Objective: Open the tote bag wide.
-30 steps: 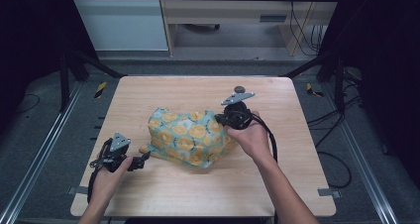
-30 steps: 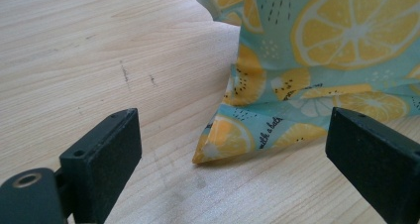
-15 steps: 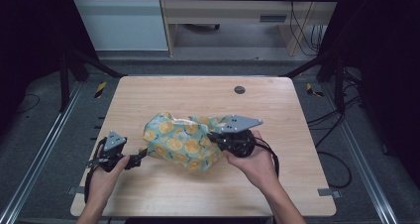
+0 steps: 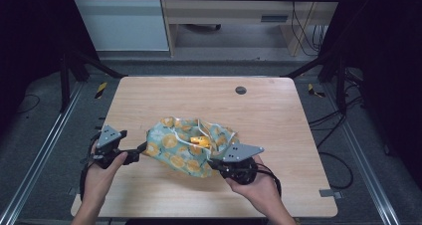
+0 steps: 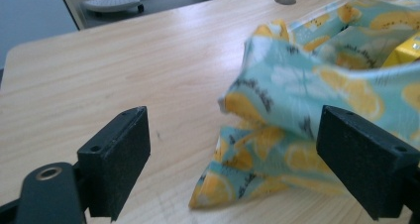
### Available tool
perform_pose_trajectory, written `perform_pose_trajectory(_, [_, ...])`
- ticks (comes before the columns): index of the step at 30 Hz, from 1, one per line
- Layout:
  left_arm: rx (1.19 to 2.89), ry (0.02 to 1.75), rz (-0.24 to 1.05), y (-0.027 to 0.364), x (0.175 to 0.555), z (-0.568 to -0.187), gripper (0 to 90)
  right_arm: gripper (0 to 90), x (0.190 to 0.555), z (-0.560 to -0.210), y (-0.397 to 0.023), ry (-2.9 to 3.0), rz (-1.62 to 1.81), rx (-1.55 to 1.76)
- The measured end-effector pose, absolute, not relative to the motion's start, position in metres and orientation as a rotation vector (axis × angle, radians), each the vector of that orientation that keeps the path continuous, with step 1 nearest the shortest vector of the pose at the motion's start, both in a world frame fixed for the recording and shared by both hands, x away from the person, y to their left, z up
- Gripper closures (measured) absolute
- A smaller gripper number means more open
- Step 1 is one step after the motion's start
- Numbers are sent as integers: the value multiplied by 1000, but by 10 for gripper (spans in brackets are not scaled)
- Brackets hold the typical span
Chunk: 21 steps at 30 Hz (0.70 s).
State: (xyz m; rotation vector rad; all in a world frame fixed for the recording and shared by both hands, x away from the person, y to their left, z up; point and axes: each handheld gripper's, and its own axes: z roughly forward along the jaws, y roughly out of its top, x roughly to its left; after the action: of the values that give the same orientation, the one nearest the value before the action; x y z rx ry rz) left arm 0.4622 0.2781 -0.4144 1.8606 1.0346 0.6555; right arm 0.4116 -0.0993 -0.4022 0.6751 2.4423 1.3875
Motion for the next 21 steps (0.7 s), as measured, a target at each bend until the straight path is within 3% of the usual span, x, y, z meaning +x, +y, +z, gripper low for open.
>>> perform_pose_trajectory(8, [1907, 976, 636, 256, 480, -396, 135, 892, 408, -412, -100, 2460, 1394, 673])
perform_pose_trajectory(14, [2022, 945, 569, 235, 514, -391, 132, 889, 409, -415, -98, 2461, 1410, 672])
perform_pose_trajectory(21, [2096, 951, 495, 215, 539, -398, 190, 885, 409, -419, -101, 2462, 1425, 686])
